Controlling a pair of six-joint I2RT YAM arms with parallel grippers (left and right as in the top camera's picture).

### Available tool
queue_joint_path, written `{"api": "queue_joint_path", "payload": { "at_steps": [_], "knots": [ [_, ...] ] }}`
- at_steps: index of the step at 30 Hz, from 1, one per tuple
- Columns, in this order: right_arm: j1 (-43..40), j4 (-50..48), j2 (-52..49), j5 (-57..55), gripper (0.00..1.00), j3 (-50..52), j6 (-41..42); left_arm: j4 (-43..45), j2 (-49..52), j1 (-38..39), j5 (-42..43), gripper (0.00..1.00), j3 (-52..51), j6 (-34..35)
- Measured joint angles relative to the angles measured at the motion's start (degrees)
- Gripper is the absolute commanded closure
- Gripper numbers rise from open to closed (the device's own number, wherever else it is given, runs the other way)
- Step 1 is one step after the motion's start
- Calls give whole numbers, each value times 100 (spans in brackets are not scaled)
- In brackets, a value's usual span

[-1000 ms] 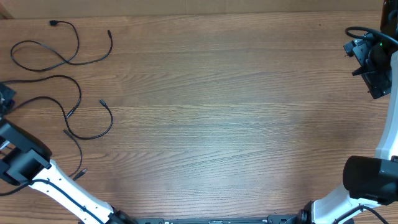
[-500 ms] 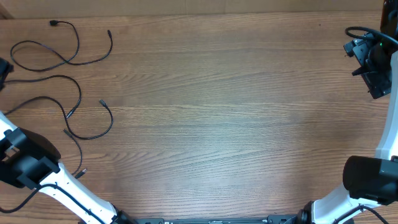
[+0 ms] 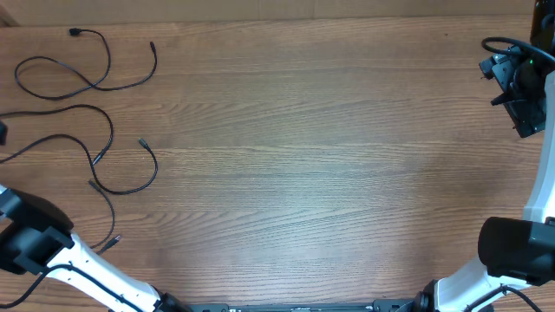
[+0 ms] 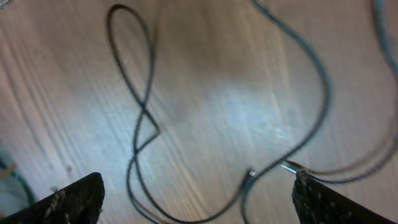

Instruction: Untangle cables

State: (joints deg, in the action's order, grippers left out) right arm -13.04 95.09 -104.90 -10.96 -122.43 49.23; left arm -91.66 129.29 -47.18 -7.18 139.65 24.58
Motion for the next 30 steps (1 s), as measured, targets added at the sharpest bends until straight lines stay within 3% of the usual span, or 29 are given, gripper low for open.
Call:
{"api": "queue_joint_path", "payload": {
  "at_steps": [3,5,14,18,30],
  "knots": [
    [2,0,0,0,0,0,0,129,0,-151,-59,5,-304,48],
    [2,0,0,-2,0,0,2,315,0,-254,-101,14,-610,81],
    [2,2,0,2,0,0,2,1687,0,-643,-175,78,-2184,138],
    [0,0,0,2,0,0,0,2138,4,-776,-170,96,-2564,173],
    [2,-2,0,0,0,0,0,1963,4,-1285,-778,96,-2861,837]
  ]
}}
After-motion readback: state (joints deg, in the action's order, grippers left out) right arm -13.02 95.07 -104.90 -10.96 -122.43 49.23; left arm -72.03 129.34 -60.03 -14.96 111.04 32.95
